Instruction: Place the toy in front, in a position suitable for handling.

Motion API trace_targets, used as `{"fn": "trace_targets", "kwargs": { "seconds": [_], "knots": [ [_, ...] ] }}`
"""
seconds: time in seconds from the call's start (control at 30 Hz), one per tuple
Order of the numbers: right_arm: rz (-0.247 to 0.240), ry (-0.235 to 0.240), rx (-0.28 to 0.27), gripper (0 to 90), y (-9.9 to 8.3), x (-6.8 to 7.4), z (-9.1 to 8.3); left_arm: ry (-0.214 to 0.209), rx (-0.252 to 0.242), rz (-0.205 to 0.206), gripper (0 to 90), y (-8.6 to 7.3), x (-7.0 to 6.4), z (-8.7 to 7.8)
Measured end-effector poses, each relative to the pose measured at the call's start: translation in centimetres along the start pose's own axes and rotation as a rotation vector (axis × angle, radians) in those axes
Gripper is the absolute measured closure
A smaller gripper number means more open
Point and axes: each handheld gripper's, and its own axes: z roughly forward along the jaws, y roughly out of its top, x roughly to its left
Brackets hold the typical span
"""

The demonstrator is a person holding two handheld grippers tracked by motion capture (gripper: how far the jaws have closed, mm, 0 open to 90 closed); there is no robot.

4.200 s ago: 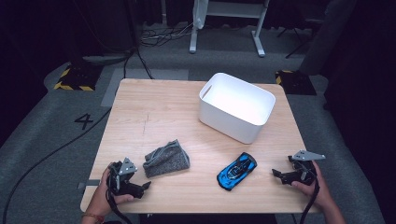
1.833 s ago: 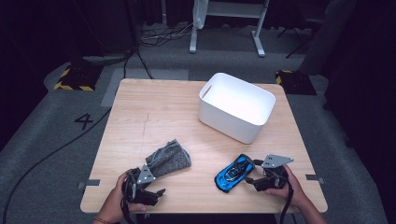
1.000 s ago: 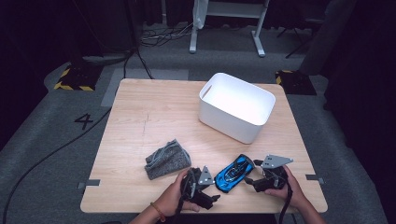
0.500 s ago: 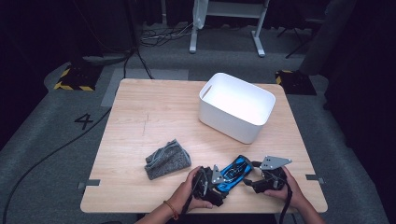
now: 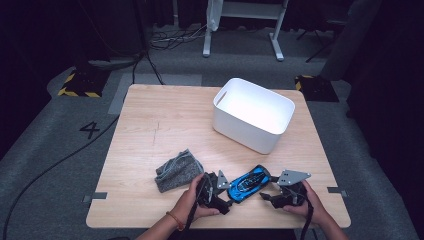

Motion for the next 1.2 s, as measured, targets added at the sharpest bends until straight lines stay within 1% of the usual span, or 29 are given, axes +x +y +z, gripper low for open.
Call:
{"fn": "trace_targets", "kwargs": {
  "seconds": [0.1, 0.17, 0.27, 0.3, 0.33, 0.37, 0.4, 0.43, 0.5, 0.57, 0.6, 0.63, 0.7, 0.73, 0.77, 0.8, 0.83, 0.9, 0.93, 0.97, 1.03, 1.07, 1.1, 1.17, 1.2],
  "knots": [
    [-0.005, 0.007, -0.004, 33.7, -0.2, 0.2, -0.3, 0.007, 0.001, -0.003, 11.3, 0.0, 0.2, 0.0],
    [-0.007, 0.017, -0.01, 34.7, -0.4, 0.3, -0.5, 0.02, 0.008, -0.021, 11.3, 0.0, 0.8, -0.1],
    [-0.01, 0.053, -0.004, 35.0, -0.5, 0.4, -0.4, 0.028, 0.005, -0.04, 11.5, -0.1, 1.4, -0.2],
    [-0.008, 0.054, -0.006, 34.9, -0.5, 0.4, -0.4, 0.015, 0.0, -0.048, 12.5, -0.2, 1.5, -0.2],
    [-0.008, 0.054, -0.006, 34.9, -0.5, 0.4, -0.4, 0.015, 0.0, -0.048, 15.4, -0.2, 1.5, -0.2],
    [-0.011, 0.052, -0.003, 31.8, -0.6, 0.1, -0.5, 0.004, -0.018, -0.052, 18.2, -0.3, 1.7, -0.4],
    [-0.004, 0.039, -0.005, 30.2, -0.7, 0.0, -0.6, -0.04, -0.048, -0.065, 16.6, -0.3, 1.9, -0.6],
    [0.006, 0.026, -0.004, 28.8, -0.8, -0.3, -0.6, -0.063, -0.061, -0.06, 15.5, -0.3, 1.7, -0.6],
    [0.028, 0.009, -0.012, 27.1, -1.0, -0.7, -0.7, -0.091, -0.077, -0.028, 15.6, 0.0, 1.1, -0.6],
    [0.047, -0.009, -0.017, 24.9, -0.9, -1.1, -0.6, -0.095, -0.074, -0.005, 15.6, 0.4, 0.3, -0.4],
    [0.054, -0.008, -0.02, 24.9, -0.9, -1.2, -0.5, -0.099, -0.069, 0.008, 15.6, 0.6, 0.1, -0.2],
    [0.06, -0.006, -0.021, 24.8, -0.8, -1.3, -0.4, -0.095, -0.062, 0.021, 15.5, 0.9, -0.1, 0.1],
    [0.054, 0.004, -0.027, 24.0, -0.5, -1.4, 0.0, -0.063, -0.04, 0.037, 15.6, 1.3, -0.3, 0.6],
    [0.05, 0.003, -0.025, 24.0, -0.3, -1.3, 0.2, -0.044, -0.033, 0.031, 15.7, 1.5, -0.3, 0.9],
    [0.046, 0.002, -0.022, 24.4, -0.2, -1.3, 0.4, -0.041, -0.03, 0.022, 15.7, 1.6, -0.2, 1.0],
    [0.045, 0.012, -0.024, 25.6, -0.1, -1.2, 0.5, -0.054, -0.035, 0.014, 15.5, 1.7, -0.1, 1.2],
    [0.04, 0.021, -0.026, 27.7, -0.1, -1.1, 0.6, -0.061, -0.035, 0.015, 15.9, 1.7, 0.1, 1.3],
    [0.033, 0.026, -0.024, 27.9, -0.1, -1.0, 0.6, -0.062, -0.029, 0.014, 12.8, 1.7, 0.2, 1.3],
    [0.033, 0.026, -0.024, 27.9, -0.1, -1.0, 0.6, -0.067, -0.026, 0.012, 12.8, 1.7, 0.3, 1.3],
    [0.027, 0.033, -0.024, 29.8, -0.1, -1.0, 0.6, -0.069, -0.02, 0.012, 12.1, 1.6, 0.4, 1.3],
    [0.02, 0.042, -0.025, 31.5, -0.2, -0.8, 0.4, -0.067, -0.009, 0.024, 12.4, 1.5, 0.5, 1.1],
    [0.02, 0.042, -0.025, 31.5, -0.2, -0.8, 0.4, -0.067, -0.009, 0.024, 12.3, 1.5, 0.5, 1.1],
    [0.011, 0.036, -0.04, 35.2, -0.2, -0.6, 0.3, -0.052, 0.014, 0.025, 12.0, 1.4, 0.6, 0.9],
    [-0.004, 0.057, -0.042, 36.4, -0.2, -0.3, 0.1, -0.033, 0.029, 0.027, 12.0, 1.3, 0.8, 0.7],
    [-0.009, 0.064, -0.042, 36.7, -0.2, -0.1, 0.1, -0.033, 0.029, 0.027, 12.0, 1.3, 0.8, 0.7]
  ]
}}
